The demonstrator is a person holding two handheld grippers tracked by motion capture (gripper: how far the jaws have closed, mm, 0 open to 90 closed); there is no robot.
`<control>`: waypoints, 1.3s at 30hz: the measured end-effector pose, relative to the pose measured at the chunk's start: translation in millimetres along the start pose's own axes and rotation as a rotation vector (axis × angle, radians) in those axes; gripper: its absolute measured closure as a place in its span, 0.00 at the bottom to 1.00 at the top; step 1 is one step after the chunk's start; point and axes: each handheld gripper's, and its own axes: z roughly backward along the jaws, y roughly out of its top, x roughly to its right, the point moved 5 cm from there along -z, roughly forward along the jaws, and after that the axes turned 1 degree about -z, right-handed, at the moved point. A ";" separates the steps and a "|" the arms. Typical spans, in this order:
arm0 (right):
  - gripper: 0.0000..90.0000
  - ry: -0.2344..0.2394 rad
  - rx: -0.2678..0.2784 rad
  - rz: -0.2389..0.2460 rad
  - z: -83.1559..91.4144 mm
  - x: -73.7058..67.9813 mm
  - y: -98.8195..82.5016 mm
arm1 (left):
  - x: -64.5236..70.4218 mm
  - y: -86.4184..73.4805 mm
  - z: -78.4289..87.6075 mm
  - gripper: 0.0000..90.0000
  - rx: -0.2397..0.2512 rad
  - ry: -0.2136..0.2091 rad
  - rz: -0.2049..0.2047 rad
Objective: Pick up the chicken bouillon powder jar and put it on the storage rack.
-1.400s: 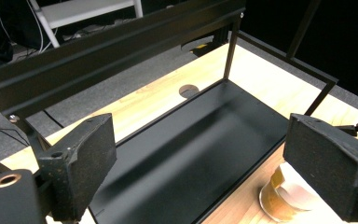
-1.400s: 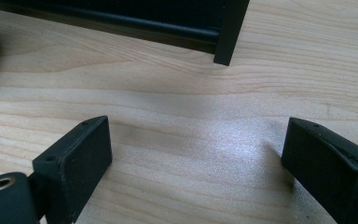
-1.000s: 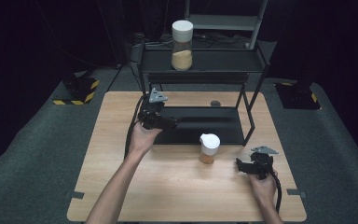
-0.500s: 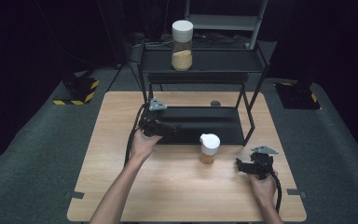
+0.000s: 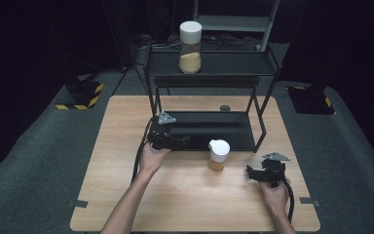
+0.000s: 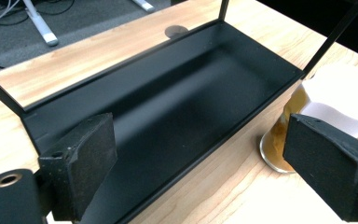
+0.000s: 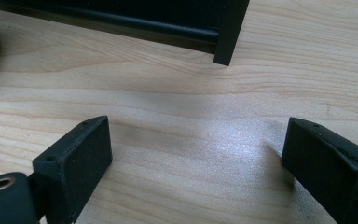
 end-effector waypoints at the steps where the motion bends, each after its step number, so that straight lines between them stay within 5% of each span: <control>1: 0.08 0.000 0.000 0.000 0.0 0.0 0.0 | 0.3 -2.6 -1.7 0.11 -0.002 0.004 0.001; 19: 0.08 0.000 0.000 0.000 0.0 0.0 0.0 | 0.0 -37.9 -19.6 0.11 0.007 0.015 0.062; 39: 0.08 0.000 0.000 -0.001 0.0 -0.1 0.0 | 14.4 -84.7 -60.0 0.08 -0.059 0.088 0.099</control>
